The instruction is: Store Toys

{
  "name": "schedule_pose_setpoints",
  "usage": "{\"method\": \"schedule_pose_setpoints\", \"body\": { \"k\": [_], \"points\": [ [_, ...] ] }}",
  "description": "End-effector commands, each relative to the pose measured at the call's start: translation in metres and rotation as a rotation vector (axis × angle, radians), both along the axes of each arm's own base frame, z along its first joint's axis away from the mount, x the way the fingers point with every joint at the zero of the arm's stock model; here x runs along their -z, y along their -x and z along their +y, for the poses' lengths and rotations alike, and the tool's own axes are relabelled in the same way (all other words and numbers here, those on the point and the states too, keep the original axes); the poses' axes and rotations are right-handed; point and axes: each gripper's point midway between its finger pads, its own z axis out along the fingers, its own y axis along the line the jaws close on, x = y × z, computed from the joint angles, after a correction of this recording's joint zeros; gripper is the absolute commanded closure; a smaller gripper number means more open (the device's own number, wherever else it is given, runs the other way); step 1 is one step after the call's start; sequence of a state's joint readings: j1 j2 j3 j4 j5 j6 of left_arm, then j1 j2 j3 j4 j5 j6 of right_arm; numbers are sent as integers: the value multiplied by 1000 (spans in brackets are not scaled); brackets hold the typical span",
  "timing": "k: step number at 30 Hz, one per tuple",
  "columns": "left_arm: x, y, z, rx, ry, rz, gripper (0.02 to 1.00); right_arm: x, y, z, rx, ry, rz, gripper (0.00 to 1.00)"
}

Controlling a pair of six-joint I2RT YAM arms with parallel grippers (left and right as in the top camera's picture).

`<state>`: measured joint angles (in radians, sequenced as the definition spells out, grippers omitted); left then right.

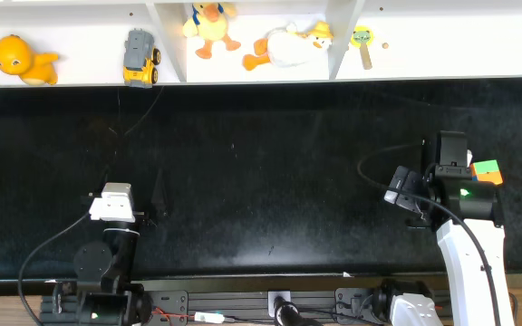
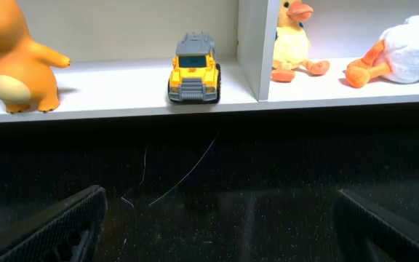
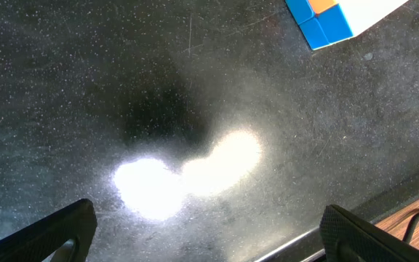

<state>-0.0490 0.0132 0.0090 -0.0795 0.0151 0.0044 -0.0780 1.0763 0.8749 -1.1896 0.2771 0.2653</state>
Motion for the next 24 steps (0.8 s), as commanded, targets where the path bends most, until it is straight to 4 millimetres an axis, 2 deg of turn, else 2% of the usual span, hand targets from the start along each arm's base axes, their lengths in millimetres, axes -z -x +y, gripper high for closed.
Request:
{"method": "schedule_pose_setpoints", "body": {
  "k": [1,5,9,11,14,17,21,24],
  "points": [
    [-1,1,-1,9,-17,-6,20,-4,-1,-3,25,8,-23,5],
    [-1,1,-1,9,-17,-6,23,-4,-7,1,17,-15,-46,5],
    [-1,1,-1,9,-17,-6,20,-17,-50,2,9,-37,-239,5],
    [-1,1,-1,9,-18,-6,20,-24,-61,-2,19,-30,-295,5],
    [-1,1,-1,9,-17,-6,20,-24,-58,-15,25,18,-279,5],
    [-1,1,-1,9,-17,-6,20,-22,-49,-33,-140,99,-192,5],
    [-1,1,-1,9,-17,-6,20,-24,-56,-49,-409,72,-219,18],
    [-1,1,-1,9,-17,-6,20,-27,-52,-82,-460,92,-267,16]
  ]
}}
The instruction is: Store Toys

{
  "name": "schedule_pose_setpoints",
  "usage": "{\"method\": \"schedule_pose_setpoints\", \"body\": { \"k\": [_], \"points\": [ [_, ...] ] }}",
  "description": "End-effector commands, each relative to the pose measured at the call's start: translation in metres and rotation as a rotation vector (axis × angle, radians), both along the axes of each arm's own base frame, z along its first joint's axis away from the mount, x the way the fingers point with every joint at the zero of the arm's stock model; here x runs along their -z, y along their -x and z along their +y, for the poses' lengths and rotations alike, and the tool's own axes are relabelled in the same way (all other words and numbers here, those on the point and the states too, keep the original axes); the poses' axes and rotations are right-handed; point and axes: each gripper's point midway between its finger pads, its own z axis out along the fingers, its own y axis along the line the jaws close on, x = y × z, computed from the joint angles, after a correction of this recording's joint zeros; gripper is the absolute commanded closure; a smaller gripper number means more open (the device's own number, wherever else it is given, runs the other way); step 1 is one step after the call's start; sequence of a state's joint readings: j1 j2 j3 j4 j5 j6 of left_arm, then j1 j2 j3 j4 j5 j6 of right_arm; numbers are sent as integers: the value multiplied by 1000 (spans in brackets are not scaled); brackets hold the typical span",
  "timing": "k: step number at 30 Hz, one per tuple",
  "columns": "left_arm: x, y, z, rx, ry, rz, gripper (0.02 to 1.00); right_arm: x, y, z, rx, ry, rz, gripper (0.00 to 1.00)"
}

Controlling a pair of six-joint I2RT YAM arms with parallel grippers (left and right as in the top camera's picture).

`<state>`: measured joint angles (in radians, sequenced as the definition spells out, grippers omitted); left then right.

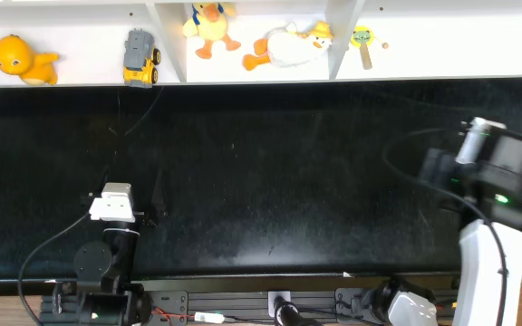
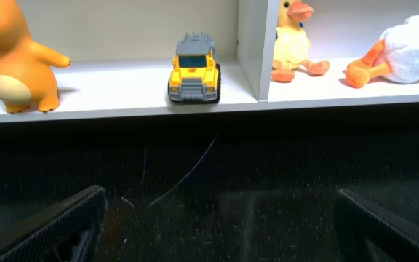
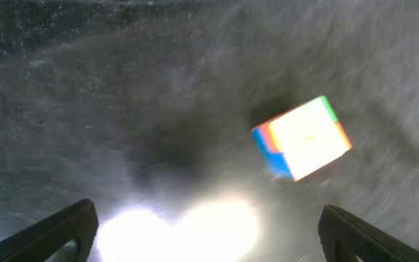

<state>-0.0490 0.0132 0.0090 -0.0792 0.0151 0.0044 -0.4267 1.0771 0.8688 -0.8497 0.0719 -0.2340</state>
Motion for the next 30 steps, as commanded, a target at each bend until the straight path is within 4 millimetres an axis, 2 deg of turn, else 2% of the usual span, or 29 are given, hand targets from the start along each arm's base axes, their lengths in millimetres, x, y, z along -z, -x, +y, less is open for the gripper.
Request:
{"method": "schedule_pose_setpoints", "body": {
  "k": [1,3,8,12,17,20,30],
  "points": [
    [-1,1,-1,9,-17,-6,20,-1,3,-31,-249,52,-32,14],
    [-1,1,-1,9,-17,-6,20,4,10,-54,-189,44,-37,1],
    [-1,1,-1,9,-17,-6,20,25,27,-87,-128,32,11,5],
    [-1,1,-1,9,-17,-6,20,44,29,-96,-177,30,68,5],
    [-1,1,-1,9,-17,-6,20,56,16,-110,-191,51,57,5],
    [-1,1,-1,9,-17,-6,20,62,9,-113,-207,58,57,5],
    [-1,1,-1,9,-18,-6,20,89,-2,-96,-259,-11,103,5]
  ]
}}
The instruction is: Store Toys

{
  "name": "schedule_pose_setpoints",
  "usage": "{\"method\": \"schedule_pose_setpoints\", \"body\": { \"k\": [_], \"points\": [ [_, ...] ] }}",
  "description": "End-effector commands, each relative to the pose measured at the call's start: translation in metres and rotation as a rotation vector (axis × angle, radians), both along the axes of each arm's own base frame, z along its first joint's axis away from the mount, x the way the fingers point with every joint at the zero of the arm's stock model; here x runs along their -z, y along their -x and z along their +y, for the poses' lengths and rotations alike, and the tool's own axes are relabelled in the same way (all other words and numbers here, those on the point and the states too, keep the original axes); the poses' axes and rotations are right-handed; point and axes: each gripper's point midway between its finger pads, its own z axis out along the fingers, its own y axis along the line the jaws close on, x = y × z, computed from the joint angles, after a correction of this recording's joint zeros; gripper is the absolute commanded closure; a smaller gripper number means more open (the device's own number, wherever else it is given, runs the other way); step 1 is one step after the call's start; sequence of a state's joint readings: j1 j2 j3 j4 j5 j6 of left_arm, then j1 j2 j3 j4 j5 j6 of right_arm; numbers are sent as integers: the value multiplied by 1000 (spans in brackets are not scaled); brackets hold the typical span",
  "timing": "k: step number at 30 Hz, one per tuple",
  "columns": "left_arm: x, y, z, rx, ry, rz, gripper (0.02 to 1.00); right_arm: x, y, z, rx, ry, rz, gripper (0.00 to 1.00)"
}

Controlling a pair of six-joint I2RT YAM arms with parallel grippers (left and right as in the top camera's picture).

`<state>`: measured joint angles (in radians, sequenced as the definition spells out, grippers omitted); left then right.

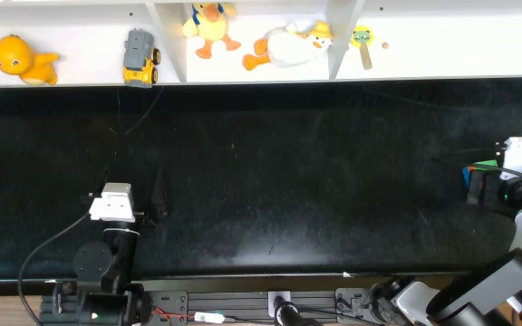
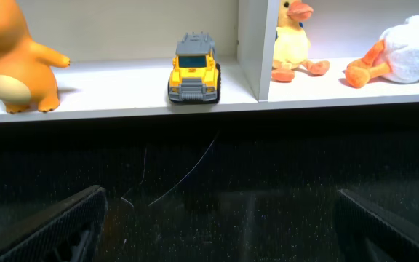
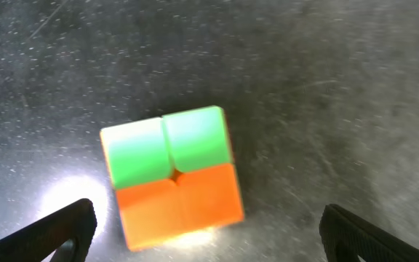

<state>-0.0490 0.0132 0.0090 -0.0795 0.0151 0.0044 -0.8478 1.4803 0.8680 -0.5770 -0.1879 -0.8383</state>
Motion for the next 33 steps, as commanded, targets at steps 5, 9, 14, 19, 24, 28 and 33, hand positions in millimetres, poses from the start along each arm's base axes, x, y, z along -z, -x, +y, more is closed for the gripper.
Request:
{"method": "schedule_pose_setpoints", "body": {
  "k": [5,9,14,19,24,28,33],
  "points": [
    [-1,1,-1,9,-17,-6,20,11,-8,11,-35,-39,7,7],
    [-1,1,-1,9,-18,-6,20,11,-8,11,-21,-46,5,128],
    [-1,1,-1,9,-18,-6,20,11,-8,11,-11,-51,5,237],
    [-1,1,-1,9,-17,-6,20,11,-8,11,-10,-49,7,329],
    [-1,1,-1,9,-17,-6,20,12,-5,8,17,-44,18,555],
    [-1,1,-1,9,-17,-6,20,11,-6,9,37,-54,12,566],
    [-1,1,-1,9,-18,-6,20,1,-21,27,27,-63,-16,586]
  ]
}}
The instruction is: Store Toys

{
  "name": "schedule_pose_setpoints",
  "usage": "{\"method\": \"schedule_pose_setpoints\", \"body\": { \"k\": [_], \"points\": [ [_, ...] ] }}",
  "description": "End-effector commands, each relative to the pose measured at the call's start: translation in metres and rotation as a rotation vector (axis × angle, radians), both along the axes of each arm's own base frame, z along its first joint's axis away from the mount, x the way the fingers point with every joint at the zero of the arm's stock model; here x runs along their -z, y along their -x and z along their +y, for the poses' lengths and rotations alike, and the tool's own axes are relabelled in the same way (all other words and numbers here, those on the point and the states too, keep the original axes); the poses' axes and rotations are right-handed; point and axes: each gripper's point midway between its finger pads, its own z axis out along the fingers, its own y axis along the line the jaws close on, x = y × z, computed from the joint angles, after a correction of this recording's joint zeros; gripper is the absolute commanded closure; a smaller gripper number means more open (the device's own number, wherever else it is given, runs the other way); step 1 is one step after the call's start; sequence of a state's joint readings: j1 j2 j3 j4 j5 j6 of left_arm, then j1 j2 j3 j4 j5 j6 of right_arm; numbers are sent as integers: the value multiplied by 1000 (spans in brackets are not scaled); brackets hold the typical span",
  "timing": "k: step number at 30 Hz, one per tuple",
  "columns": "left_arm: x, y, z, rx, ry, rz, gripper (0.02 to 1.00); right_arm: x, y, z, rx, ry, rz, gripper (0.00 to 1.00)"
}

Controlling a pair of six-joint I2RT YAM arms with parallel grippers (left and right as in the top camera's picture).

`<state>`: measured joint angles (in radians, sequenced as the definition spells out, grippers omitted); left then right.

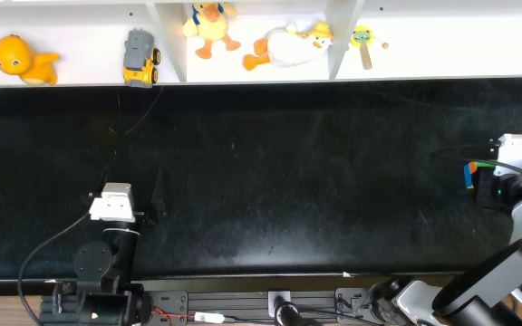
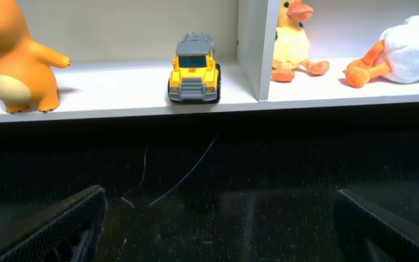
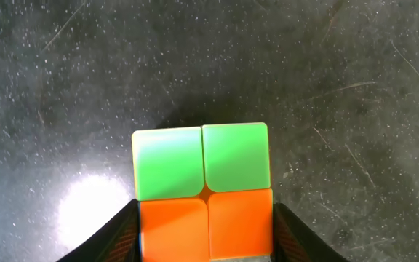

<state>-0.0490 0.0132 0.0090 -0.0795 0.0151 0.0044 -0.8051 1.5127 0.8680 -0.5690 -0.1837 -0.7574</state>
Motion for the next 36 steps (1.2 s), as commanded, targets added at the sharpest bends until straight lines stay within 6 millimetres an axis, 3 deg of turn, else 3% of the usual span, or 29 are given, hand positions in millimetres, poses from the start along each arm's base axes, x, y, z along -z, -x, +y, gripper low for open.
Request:
{"method": "schedule_pose_setpoints", "body": {
  "k": [1,12,24,36],
  "points": [
    [-1,1,-1,9,-17,-6,20,-12,-17,23,-16,-10,-30,586],
    [-1,1,-1,9,-17,-6,20,-53,-66,79,-87,74,-107,638],
    [-1,1,-1,9,-18,-6,20,-152,-120,63,7,94,-355,623],
    [-1,1,-1,9,-17,-6,23,-152,-181,55,21,24,-297,663]
  ]
}}
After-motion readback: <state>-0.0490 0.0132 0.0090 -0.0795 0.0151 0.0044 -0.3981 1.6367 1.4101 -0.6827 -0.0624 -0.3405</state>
